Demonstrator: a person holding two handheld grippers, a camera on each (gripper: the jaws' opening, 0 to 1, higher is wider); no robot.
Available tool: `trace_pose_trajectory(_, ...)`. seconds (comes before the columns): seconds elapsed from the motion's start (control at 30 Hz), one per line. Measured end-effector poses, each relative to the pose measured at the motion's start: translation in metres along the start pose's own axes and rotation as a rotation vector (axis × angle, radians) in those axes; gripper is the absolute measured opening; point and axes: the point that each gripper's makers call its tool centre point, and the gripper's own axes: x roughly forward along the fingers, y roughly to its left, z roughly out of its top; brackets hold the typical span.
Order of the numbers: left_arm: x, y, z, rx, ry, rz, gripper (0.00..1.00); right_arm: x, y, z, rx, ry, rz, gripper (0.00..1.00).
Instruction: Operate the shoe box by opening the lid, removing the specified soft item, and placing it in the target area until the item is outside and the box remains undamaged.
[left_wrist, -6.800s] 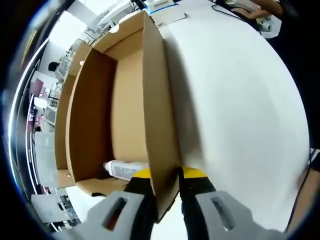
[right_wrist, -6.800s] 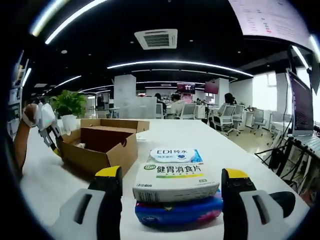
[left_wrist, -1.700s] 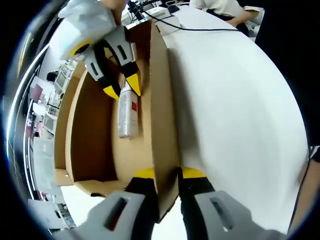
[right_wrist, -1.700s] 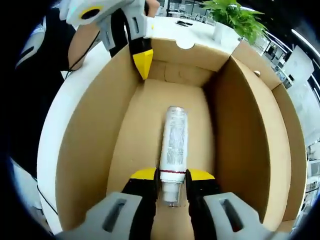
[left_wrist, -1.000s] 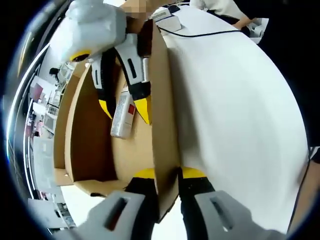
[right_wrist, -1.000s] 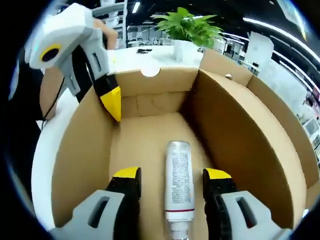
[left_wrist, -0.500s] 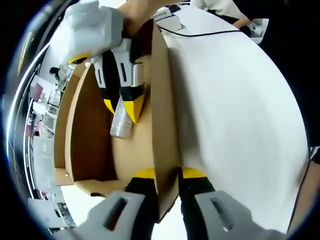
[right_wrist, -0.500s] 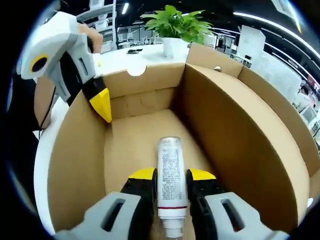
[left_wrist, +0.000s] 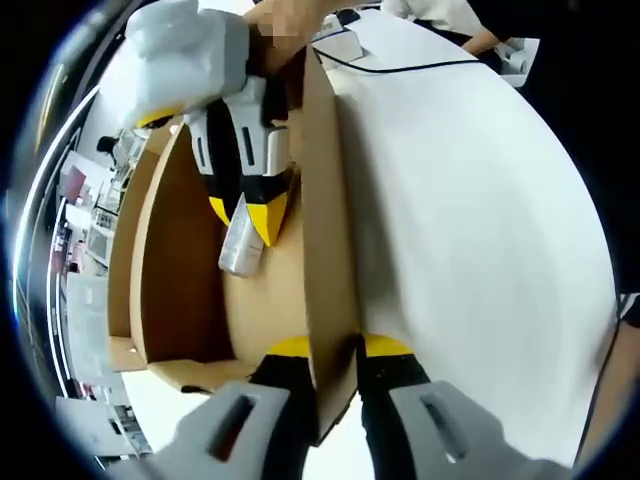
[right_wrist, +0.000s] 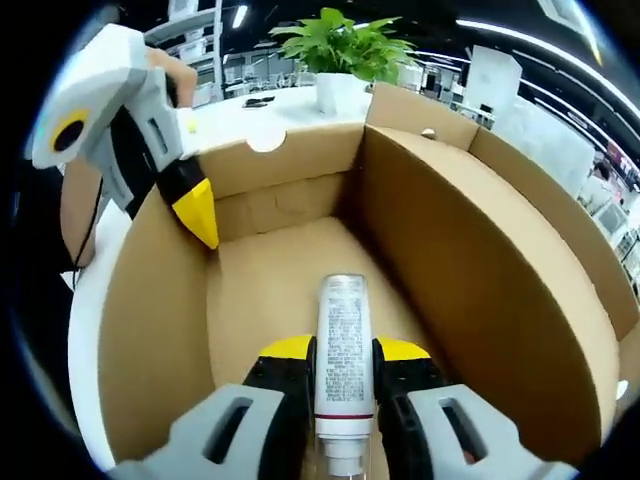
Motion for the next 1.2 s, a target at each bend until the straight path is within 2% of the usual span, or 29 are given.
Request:
trace_pose_trajectory(0.13,0.000,0.000,0.000,0.001,0.002,0.000,0.14,0.000,0.000,0.003,-0.060,-0.033,-0.014,0.22)
trace_pose_trajectory(0.27,0.000,0.002,0.000,0.004,-0.003,-0.002,0.13,0.001,-0.002,0.003,-0.021,-0.031,-0.022,0.22)
trace_pose_trajectory(0.4,0.001,0.002,-0.001,0.002,0.003,-0.002,0.13,0.008,0.000,0.010,0.029,-0.094,-0.019,0.22)
trace_pose_trajectory(0.63,0.001,0.005,-0.002,0.003,0.004,-0.004,0.13,0.008,-0.001,0.009,0.036,-0.085,-0.025,0.22)
trace_pose_trajectory(0.93,0.003,0.007,-0.004,0.003,0.046,-0.003,0.13,0.007,-0.002,0.010,-0.019,-0.087,-0.066,0.22)
trace_pose_trajectory(1.03,0.003,0.007,-0.005,0.007,0.061,-0.002,0.13,0.004,-0.003,0.010,-0.041,-0.086,-0.100,0.22)
trace_pose_trajectory(1.1,0.003,0.006,-0.006,0.008,0.065,-0.002,0.13,0.000,-0.001,0.012,-0.050,-0.100,-0.117,0.22)
trace_pose_trajectory(1.17,0.003,0.005,-0.006,0.009,0.069,-0.002,0.13,-0.004,-0.003,0.022,-0.101,-0.145,-0.141,0.22)
trace_pose_trajectory(1.2,0.003,0.005,-0.006,0.008,0.069,-0.002,0.13,-0.006,-0.004,0.022,-0.087,-0.145,-0.142,0.22)
